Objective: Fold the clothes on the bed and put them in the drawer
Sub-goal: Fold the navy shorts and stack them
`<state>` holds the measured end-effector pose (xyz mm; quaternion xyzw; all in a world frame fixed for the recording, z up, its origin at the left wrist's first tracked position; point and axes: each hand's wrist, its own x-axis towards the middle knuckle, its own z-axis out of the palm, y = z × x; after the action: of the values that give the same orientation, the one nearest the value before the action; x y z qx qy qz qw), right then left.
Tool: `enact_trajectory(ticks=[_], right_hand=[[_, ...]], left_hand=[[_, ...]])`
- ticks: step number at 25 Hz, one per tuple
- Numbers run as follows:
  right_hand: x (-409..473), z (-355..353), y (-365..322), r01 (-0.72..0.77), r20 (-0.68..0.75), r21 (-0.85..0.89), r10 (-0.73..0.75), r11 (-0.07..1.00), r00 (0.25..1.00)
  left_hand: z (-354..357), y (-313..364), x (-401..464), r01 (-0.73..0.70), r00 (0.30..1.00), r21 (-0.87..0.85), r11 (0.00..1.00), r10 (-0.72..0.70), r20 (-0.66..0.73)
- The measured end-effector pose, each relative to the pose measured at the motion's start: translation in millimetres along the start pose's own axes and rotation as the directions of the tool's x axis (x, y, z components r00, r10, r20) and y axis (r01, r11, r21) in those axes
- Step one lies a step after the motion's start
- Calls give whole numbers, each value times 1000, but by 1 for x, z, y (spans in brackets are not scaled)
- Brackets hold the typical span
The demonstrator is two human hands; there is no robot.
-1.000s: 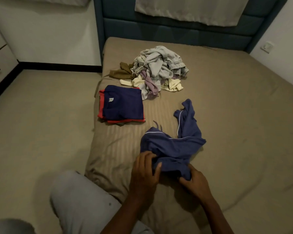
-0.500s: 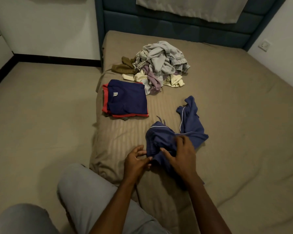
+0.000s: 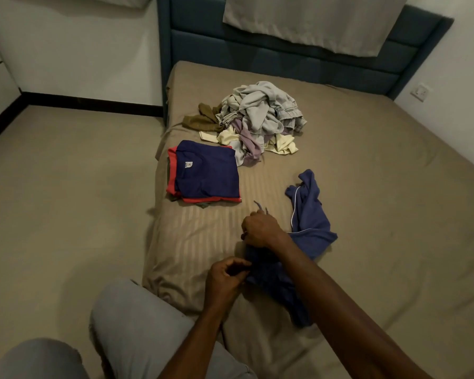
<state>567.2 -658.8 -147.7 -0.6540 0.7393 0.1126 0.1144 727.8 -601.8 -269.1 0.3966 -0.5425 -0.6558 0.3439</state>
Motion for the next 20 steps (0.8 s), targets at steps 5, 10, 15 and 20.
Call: enact_trajectory(ticks=[5, 10, 15, 20], right_hand=[[-20, -36, 38, 53, -271, 597, 139, 800, 953], [-45, -117, 63, 235, -393, 772, 153, 591, 907], [-62, -161, 114, 341, -443, 859, 222, 382, 869], [-103, -188, 169, 473, -508, 856, 176, 206, 843]], left_hand=[[20, 10, -3, 16, 988, -109, 994, -32, -150], [57, 30, -3, 59, 996, -91, 994, -53, 70], [40, 62, 17, 23, 965, -62, 998, -6, 262], [-24, 147, 72, -455, 868, 633, 627, 471, 157]])
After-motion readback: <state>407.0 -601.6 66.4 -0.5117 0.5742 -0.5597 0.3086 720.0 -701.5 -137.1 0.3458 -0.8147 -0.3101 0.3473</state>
